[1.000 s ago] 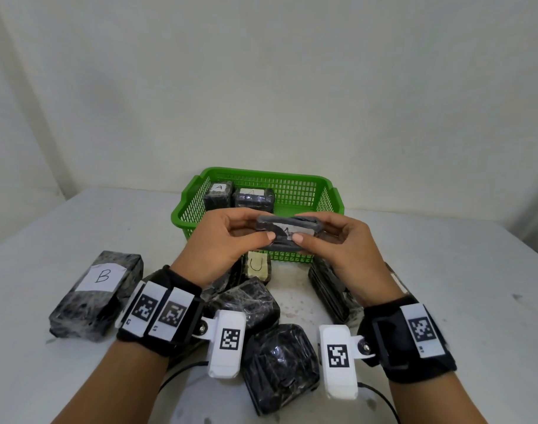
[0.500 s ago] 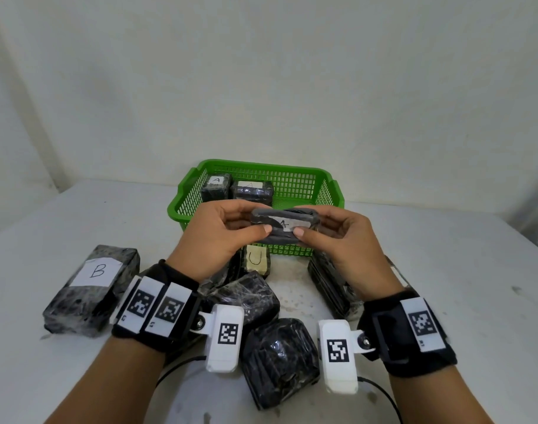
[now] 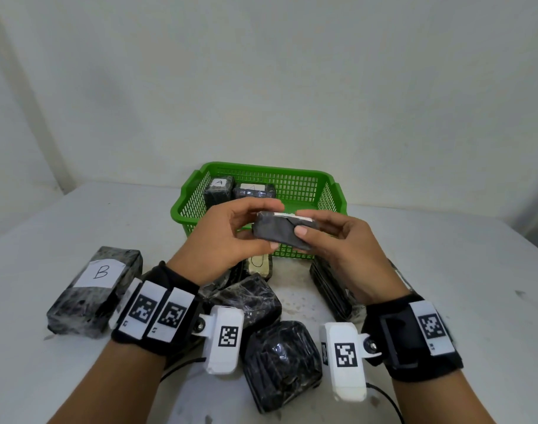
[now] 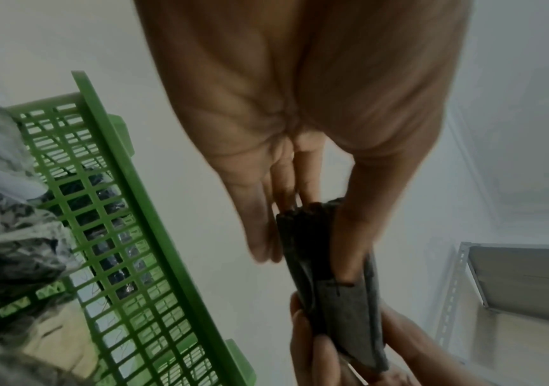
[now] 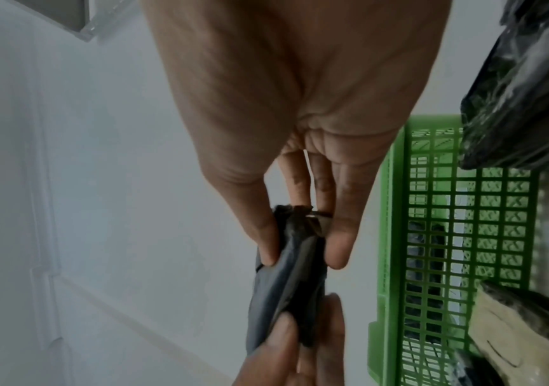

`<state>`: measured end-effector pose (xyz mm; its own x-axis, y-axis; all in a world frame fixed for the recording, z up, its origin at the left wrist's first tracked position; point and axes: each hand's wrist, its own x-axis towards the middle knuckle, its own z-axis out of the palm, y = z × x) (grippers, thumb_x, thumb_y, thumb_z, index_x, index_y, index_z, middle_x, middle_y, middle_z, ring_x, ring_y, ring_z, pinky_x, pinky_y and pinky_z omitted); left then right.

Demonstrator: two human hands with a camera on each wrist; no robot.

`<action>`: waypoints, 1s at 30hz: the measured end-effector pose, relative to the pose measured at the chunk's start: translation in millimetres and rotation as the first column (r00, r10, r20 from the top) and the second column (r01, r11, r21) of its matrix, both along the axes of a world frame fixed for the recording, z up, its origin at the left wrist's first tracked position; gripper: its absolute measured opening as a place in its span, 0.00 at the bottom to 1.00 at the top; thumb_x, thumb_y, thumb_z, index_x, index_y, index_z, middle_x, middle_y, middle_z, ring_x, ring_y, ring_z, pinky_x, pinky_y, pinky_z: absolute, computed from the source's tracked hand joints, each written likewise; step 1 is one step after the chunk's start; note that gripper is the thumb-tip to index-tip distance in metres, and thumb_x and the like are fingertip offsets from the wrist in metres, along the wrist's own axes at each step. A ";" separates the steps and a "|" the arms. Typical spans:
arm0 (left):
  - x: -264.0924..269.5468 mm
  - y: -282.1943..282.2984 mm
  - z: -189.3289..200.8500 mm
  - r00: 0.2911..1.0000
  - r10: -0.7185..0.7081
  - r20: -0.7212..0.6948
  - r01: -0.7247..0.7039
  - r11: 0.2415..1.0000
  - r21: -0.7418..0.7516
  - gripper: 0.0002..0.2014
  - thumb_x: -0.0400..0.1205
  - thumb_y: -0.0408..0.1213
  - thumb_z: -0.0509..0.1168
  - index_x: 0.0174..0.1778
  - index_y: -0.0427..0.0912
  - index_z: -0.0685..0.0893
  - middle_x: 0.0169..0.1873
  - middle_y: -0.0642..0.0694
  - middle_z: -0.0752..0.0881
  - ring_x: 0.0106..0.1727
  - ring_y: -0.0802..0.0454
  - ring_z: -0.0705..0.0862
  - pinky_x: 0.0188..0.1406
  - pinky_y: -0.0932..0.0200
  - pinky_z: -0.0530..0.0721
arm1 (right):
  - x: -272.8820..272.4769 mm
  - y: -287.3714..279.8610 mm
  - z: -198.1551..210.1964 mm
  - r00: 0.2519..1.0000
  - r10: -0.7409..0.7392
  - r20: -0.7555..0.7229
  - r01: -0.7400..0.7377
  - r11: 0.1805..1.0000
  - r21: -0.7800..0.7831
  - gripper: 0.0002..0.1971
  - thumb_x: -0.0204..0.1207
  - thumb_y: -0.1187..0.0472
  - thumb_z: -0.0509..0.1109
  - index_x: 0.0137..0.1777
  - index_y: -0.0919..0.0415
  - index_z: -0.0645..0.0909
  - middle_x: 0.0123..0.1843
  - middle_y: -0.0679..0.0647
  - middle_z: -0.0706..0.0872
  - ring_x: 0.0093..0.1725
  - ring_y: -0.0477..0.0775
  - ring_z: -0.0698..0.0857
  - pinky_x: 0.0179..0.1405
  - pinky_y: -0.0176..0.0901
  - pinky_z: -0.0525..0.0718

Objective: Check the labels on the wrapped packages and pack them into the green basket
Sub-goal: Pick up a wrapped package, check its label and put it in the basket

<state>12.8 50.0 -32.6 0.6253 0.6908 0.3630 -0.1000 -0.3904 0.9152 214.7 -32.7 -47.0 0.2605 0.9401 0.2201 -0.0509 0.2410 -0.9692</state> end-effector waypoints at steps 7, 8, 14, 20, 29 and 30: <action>3.9 -2.4 -0.1 0.995 0.075 -0.061 -0.076 0.997 -0.015 0.18 0.78 0.30 0.75 0.63 0.45 0.88 0.54 0.49 0.93 0.57 0.54 0.91 0.63 0.54 0.87 | -1.9 -2.5 1.0 0.994 -0.027 0.104 0.025 0.999 0.025 0.17 0.72 0.69 0.84 0.61 0.62 0.91 0.57 0.57 0.96 0.60 0.56 0.94 0.59 0.45 0.92; 3.5 -2.1 -0.4 0.996 0.070 -0.059 -0.071 0.997 -0.021 0.17 0.78 0.30 0.75 0.63 0.45 0.89 0.53 0.49 0.93 0.57 0.54 0.91 0.62 0.55 0.87 | -4.2 -2.7 1.5 0.994 -0.034 0.107 0.031 0.999 0.029 0.17 0.71 0.68 0.84 0.60 0.63 0.92 0.57 0.56 0.96 0.59 0.55 0.95 0.58 0.44 0.92; 3.5 -1.0 -1.6 0.996 0.081 -0.034 -0.082 0.995 -0.048 0.16 0.77 0.29 0.75 0.62 0.42 0.89 0.52 0.46 0.94 0.55 0.49 0.92 0.58 0.55 0.89 | -7.9 -4.3 3.2 0.992 -0.050 0.116 0.045 0.998 0.042 0.17 0.70 0.69 0.85 0.59 0.64 0.92 0.55 0.56 0.96 0.56 0.54 0.95 0.57 0.43 0.93; -1.0 2.7 0.7 0.998 0.059 0.012 -0.057 0.989 -0.133 0.18 0.76 0.33 0.75 0.63 0.41 0.89 0.54 0.42 0.93 0.58 0.46 0.91 0.59 0.56 0.88 | -3.6 -5.4 6.2 0.995 -0.020 0.095 0.016 0.999 0.034 0.18 0.72 0.73 0.82 0.61 0.63 0.91 0.56 0.61 0.95 0.56 0.56 0.95 0.55 0.42 0.93; -1.7 0.2 2.6 0.999 0.036 -0.001 -0.036 0.997 -0.065 0.19 0.76 0.25 0.74 0.63 0.41 0.88 0.55 0.46 0.93 0.59 0.51 0.91 0.57 0.61 0.88 | -5.0 -5.8 6.0 0.993 -0.031 0.112 0.025 0.998 0.056 0.21 0.69 0.74 0.84 0.62 0.63 0.91 0.56 0.57 0.96 0.55 0.53 0.95 0.52 0.38 0.92; -1.9 -0.1 3.0 0.999 0.045 0.001 -0.045 0.998 -0.048 0.19 0.76 0.25 0.75 0.62 0.42 0.88 0.55 0.46 0.93 0.59 0.51 0.91 0.58 0.59 0.88 | -4.9 -5.7 6.0 0.993 -0.029 0.119 0.023 0.998 0.050 0.22 0.69 0.73 0.84 0.63 0.62 0.90 0.57 0.57 0.96 0.56 0.53 0.95 0.53 0.38 0.91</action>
<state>10.8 49.9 -29.6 0.5925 0.7347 0.3305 -0.0854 -0.3506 0.9326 209.8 -38.3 -41.0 0.2539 0.9209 0.2959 0.0713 0.2873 -0.9552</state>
